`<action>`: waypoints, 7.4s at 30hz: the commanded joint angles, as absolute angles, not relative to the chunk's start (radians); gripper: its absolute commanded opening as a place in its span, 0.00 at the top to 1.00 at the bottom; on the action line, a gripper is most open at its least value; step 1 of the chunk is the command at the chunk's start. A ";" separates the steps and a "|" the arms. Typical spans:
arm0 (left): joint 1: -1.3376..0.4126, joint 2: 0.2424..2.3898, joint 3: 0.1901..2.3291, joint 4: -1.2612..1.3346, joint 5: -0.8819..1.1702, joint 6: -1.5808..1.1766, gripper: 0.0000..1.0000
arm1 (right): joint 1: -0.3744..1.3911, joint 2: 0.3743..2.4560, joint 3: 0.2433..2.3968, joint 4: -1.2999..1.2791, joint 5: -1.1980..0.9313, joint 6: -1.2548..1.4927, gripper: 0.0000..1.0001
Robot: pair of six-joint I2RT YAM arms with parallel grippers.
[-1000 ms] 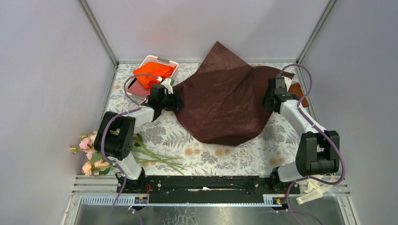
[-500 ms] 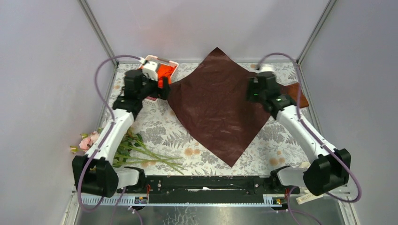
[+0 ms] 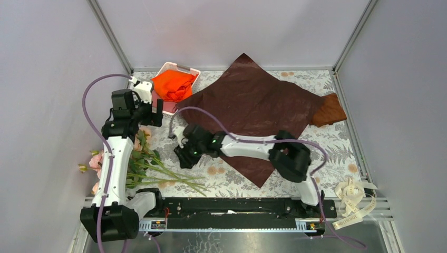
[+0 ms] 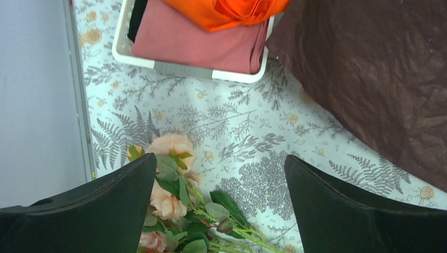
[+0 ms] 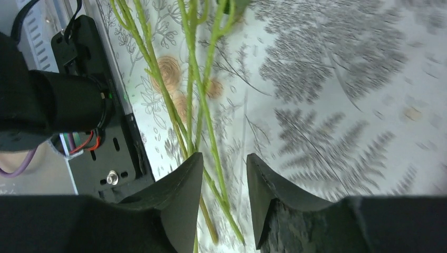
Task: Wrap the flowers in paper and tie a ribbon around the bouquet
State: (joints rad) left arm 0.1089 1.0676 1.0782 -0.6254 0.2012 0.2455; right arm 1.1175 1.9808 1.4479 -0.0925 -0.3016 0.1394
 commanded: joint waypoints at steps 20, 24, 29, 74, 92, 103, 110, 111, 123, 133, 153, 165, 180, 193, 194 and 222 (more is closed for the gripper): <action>0.157 1.029 1.002 -0.623 0.214 0.236 0.01 | 1.186 2.338 1.732 -0.117 -0.237 0.201 0.71; 0.161 1.029 1.009 -0.621 0.216 0.233 0.02 | 1.186 2.341 1.746 -0.122 -0.174 0.198 0.94; 0.165 1.042 1.099 -0.681 0.217 0.252 0.02 | 1.186 2.206 1.708 -0.111 -0.129 0.143 1.00; 0.230 1.055 1.044 -0.733 0.072 0.346 0.02 | 0.613 1.784 1.234 -0.054 0.361 0.242 0.17; 0.247 1.040 0.979 -0.661 0.126 0.274 0.01 | 1.185 2.067 1.483 0.011 -0.292 0.059 0.51; 0.247 1.023 0.968 -0.661 0.158 0.276 0.01 | 1.203 2.191 1.531 -0.021 -0.154 0.075 0.67; 0.247 1.016 0.965 -0.661 0.167 0.278 0.02 | 1.206 2.221 1.547 -0.022 -0.089 0.078 0.90; 0.248 1.016 0.967 -0.661 0.167 0.278 0.01 | 1.206 2.209 1.546 -0.020 -0.084 0.080 0.99; 0.248 0.993 1.225 -0.784 0.202 0.300 0.01 | 1.197 1.801 1.422 0.156 -0.070 0.004 1.00; 0.247 1.005 1.481 -0.911 0.372 0.278 0.01 | 0.891 1.527 1.204 0.182 0.215 0.221 1.00; 0.248 1.003 1.126 -0.779 0.250 0.304 0.01 | 0.573 1.711 1.208 -0.030 0.369 0.256 0.13; 0.250 1.008 1.065 -0.710 0.179 0.258 0.01 | 1.040 1.948 1.411 0.107 -0.297 0.203 0.31; 0.258 0.989 1.019 -0.685 0.204 0.258 0.01 | 1.167 2.399 1.850 -0.074 -0.154 0.221 0.57; 0.258 0.983 1.067 -0.711 0.207 0.259 0.02 | 1.169 2.137 1.814 -0.063 -0.053 0.134 1.00; 0.259 0.983 1.081 -0.720 0.207 0.263 0.01 | 1.169 2.080 1.793 -0.046 -0.030 0.124 1.00; 0.255 1.001 1.183 -0.837 0.346 0.298 0.01 | 0.509 2.007 1.628 -0.227 0.262 0.247 0.23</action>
